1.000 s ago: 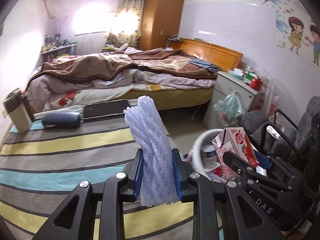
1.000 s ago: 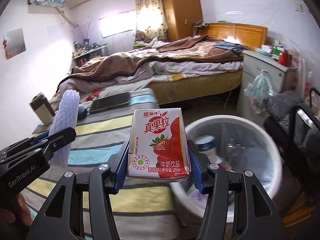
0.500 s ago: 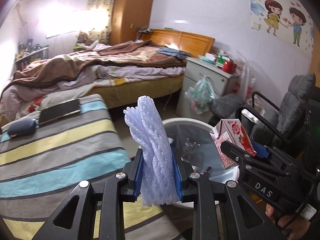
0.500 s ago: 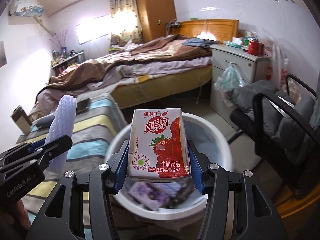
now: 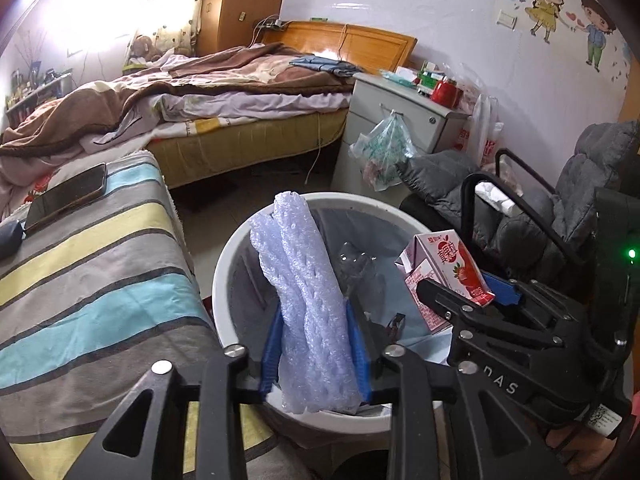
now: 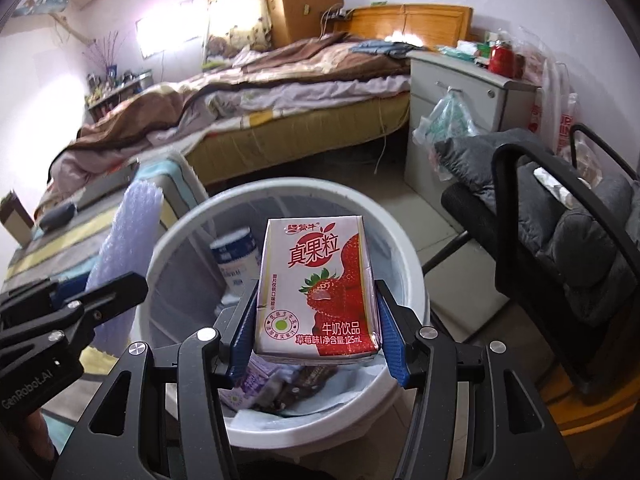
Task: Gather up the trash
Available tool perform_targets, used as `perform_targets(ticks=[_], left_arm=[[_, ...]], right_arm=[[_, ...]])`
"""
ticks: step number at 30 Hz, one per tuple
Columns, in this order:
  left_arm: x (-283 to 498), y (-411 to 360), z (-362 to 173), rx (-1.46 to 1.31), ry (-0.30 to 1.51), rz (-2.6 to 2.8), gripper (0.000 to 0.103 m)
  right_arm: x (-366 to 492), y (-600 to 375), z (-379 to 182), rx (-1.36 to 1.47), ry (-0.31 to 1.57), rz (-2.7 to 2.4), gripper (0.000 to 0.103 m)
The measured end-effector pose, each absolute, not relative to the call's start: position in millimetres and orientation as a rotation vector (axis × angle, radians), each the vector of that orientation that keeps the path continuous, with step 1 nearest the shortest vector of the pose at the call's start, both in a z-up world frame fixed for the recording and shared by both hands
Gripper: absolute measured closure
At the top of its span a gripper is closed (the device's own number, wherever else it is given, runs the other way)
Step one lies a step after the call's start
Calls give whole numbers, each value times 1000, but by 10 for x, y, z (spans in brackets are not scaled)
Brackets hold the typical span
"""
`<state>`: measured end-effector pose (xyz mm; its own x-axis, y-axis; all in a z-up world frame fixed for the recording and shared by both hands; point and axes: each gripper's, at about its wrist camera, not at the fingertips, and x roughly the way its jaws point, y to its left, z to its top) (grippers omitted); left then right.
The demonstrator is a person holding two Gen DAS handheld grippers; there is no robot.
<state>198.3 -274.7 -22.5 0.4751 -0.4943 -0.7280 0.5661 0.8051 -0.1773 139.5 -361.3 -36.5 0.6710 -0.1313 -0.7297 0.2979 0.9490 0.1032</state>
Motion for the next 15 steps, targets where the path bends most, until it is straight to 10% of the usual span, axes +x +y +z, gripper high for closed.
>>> perform_targets(ticks=[15], left_arm=[[1886,-2563,-121,69,829,-589,49]], right_arm=[[1259,-3606,-284,233,766,-259,38]])
